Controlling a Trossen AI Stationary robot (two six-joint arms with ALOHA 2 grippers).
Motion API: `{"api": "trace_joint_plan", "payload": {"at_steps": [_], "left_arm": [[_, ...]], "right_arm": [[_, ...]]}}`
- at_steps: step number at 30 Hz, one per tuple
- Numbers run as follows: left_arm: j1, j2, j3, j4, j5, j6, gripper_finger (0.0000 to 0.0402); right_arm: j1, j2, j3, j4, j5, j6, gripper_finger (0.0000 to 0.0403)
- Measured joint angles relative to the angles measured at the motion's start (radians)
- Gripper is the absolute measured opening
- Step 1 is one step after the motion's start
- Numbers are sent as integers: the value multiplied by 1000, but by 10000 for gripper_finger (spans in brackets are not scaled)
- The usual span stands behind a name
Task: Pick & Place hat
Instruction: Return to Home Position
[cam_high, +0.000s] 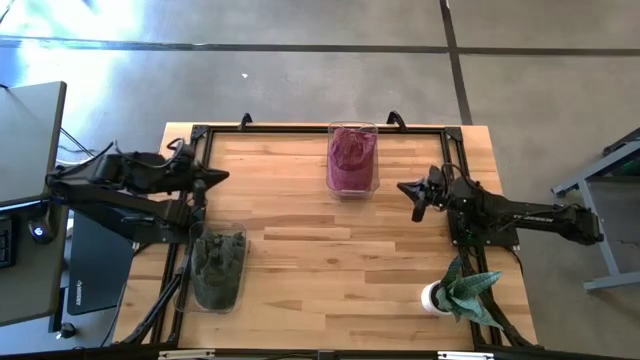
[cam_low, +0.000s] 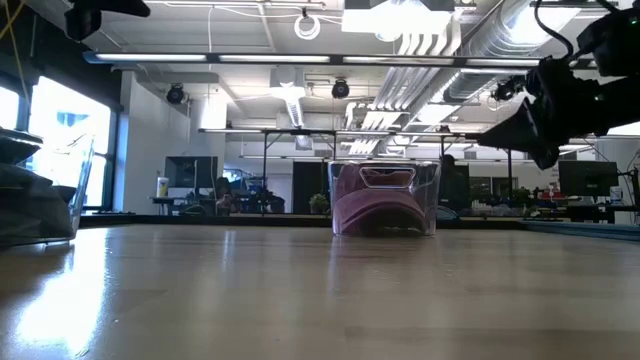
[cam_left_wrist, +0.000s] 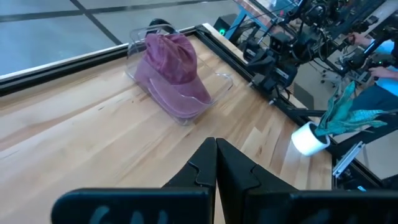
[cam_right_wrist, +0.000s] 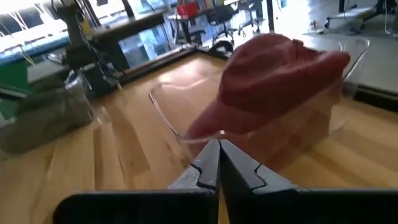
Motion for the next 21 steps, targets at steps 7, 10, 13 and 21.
{"api": "trace_joint_plan", "payload": {"at_steps": [7, 10, 13, 21], "left_arm": [[0, -78, -1, -57, 0, -1, 0], [0, -90, -1, -57, -2, 27, 0], [0, -90, -1, -59, -5, 42, 0], [0, -90, -1, -59, -1, 41, 0]], "right_arm": [[0, 0, 0, -34, -7, 0, 9], [0, 0, 0, -47, 16, -14, 3], [0, -2, 0, -31, 24, -67, 3], [2, -27, 0, 133, -164, -93, 15]]}}
